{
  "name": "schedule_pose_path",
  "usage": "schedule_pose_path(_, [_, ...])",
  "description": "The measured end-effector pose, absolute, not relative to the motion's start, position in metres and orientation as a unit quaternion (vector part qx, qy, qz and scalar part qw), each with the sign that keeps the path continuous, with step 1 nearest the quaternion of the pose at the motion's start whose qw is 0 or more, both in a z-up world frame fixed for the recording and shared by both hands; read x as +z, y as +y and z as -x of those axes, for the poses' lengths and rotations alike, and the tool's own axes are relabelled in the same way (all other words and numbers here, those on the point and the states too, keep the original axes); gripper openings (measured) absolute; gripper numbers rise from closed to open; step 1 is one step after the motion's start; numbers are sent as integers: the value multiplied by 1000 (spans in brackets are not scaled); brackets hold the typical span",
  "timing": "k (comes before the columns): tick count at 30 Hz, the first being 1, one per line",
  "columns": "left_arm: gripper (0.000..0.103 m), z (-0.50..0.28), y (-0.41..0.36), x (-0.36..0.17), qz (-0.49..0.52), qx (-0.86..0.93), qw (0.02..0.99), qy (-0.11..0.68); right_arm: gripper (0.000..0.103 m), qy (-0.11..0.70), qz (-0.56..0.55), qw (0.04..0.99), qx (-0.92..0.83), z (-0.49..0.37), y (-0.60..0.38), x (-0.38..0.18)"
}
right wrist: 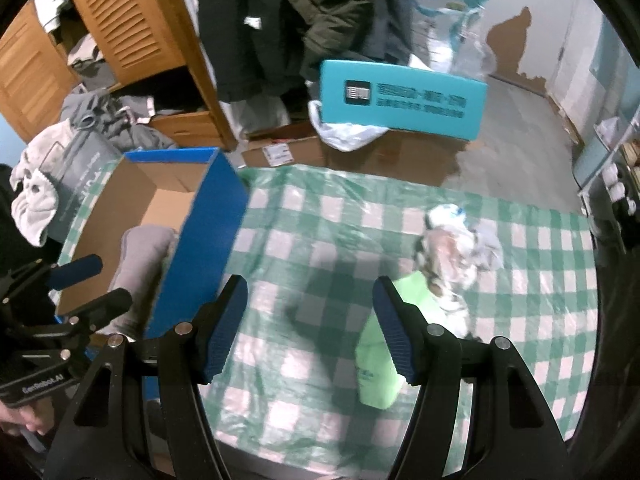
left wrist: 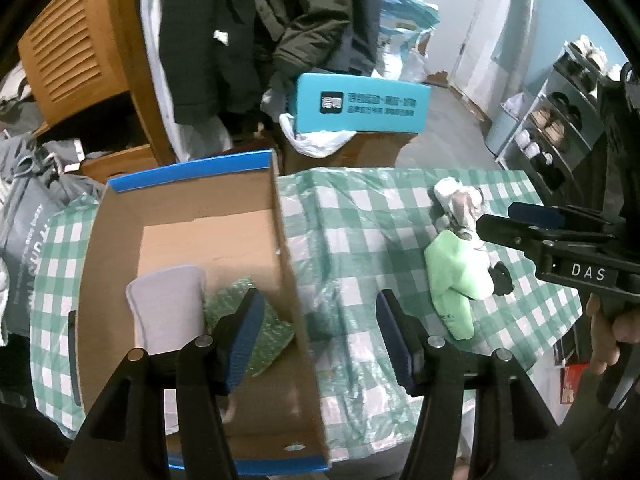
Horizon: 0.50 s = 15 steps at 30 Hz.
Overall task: Organize soft objects
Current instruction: 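Move both tools back over the table toward the light green cloth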
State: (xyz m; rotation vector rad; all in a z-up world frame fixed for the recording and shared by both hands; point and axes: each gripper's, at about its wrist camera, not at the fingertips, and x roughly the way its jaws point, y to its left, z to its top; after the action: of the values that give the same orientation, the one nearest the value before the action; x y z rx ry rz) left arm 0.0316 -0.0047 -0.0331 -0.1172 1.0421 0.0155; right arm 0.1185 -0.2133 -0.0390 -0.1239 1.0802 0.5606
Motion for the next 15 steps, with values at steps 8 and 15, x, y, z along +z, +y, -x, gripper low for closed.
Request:
schedule_pose_path(8, [65, -41, -38, -39, 45, -18, 859, 509, 65, 514, 34, 823, 241, -126, -256, -45])
schedule_pose_path(15, [69, -48, -66, -51, 29, -41, 853, 520, 65, 517, 33, 827, 219, -129, -289, -56])
